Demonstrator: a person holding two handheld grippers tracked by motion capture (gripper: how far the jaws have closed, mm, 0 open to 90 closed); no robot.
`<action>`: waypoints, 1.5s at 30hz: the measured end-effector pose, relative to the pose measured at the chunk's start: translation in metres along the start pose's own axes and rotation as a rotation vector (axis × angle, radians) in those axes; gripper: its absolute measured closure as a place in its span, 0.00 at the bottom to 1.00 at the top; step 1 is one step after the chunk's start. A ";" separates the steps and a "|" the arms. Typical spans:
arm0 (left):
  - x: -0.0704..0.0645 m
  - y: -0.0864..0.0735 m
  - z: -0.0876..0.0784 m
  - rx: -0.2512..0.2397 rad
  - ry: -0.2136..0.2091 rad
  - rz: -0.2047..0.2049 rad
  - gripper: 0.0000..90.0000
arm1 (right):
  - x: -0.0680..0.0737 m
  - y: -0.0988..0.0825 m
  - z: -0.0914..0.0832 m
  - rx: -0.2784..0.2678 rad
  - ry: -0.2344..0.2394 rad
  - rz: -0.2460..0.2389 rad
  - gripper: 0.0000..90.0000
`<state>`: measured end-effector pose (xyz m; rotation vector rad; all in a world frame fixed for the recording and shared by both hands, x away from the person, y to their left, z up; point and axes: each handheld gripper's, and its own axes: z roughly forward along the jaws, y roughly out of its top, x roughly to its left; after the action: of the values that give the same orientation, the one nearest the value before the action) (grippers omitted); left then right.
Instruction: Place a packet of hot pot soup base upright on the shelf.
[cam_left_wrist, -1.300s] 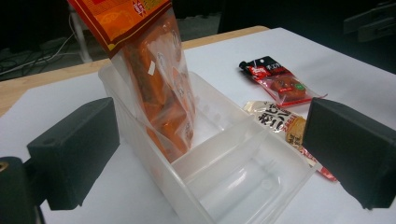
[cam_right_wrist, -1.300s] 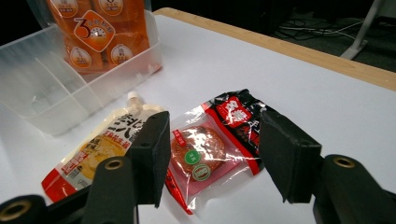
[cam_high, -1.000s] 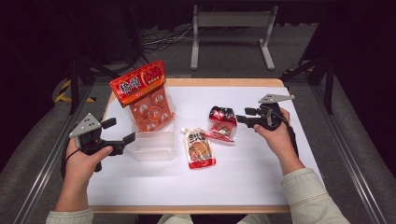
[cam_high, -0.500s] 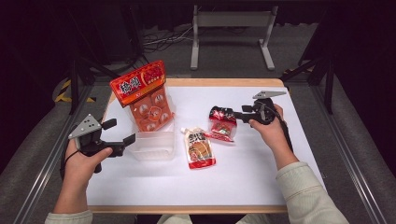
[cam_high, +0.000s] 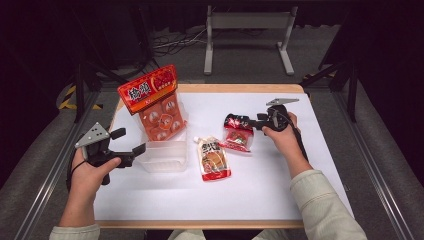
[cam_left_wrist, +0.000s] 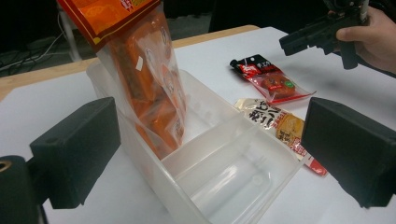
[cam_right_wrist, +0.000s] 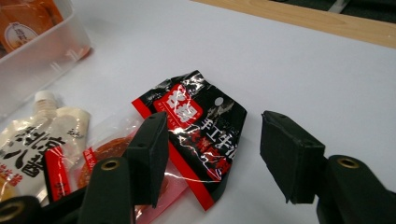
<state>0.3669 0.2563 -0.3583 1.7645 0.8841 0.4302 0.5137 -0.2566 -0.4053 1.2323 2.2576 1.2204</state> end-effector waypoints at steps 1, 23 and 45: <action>0.000 0.000 0.000 0.001 -0.001 0.001 0.06 | -0.001 -0.001 0.002 0.002 -0.001 0.005 0.48; -0.005 0.001 0.007 0.001 -0.026 0.013 0.06 | -0.012 -0.017 0.036 0.056 0.022 0.097 0.46; -0.005 -0.001 0.010 0.020 -0.023 0.024 0.06 | -0.003 -0.016 0.038 0.087 0.004 -0.019 0.92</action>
<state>0.3700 0.2460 -0.3618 1.7969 0.8544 0.4168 0.5291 -0.2425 -0.4406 1.2371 2.3425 1.1302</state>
